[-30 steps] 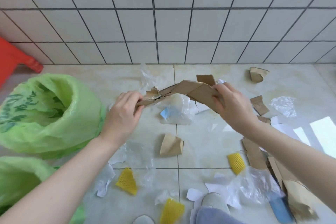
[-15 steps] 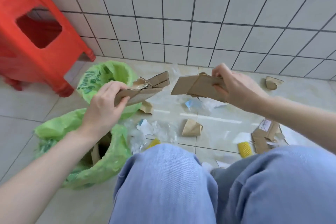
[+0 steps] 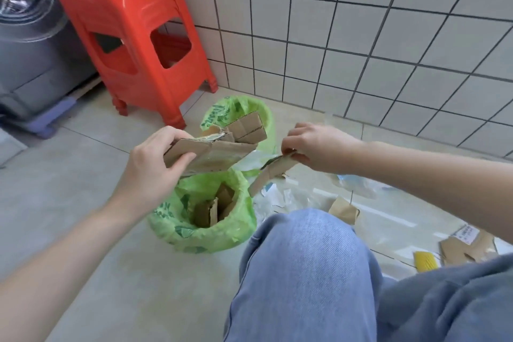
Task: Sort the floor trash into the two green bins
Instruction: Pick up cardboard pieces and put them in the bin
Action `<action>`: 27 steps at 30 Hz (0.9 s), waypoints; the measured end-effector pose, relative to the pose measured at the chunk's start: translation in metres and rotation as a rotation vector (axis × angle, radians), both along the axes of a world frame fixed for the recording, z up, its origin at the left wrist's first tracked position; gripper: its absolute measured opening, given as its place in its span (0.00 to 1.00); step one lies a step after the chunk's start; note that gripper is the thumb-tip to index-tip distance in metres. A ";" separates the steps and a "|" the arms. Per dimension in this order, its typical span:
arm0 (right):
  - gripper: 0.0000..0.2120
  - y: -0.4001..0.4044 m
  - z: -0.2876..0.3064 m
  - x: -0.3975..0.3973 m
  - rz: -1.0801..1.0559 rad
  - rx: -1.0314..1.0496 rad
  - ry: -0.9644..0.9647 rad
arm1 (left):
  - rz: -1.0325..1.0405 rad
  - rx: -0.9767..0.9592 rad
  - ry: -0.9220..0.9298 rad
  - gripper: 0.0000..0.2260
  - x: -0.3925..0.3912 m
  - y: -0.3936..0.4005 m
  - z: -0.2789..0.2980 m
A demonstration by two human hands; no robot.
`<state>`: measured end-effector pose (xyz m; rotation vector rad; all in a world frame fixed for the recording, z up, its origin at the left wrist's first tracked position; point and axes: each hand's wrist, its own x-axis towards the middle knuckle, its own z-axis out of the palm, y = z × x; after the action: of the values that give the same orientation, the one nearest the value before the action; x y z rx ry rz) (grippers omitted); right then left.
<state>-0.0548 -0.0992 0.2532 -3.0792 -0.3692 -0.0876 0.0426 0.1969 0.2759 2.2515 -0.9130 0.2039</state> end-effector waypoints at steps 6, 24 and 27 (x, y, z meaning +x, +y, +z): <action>0.10 0.023 -0.041 0.021 -0.018 -0.031 0.121 | 0.014 -0.067 0.069 0.09 0.003 0.000 -0.007; 0.09 -0.025 -0.092 0.019 -0.243 0.157 0.259 | 0.000 -0.113 0.308 0.07 0.025 -0.036 -0.048; 0.11 -0.010 -0.094 0.027 -0.206 0.211 0.325 | -0.006 -0.136 0.335 0.07 0.025 -0.039 -0.051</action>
<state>-0.0283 -0.1088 0.1593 -2.8415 -0.0255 0.3410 0.0680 0.1584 0.2250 2.0745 -0.7042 -0.1092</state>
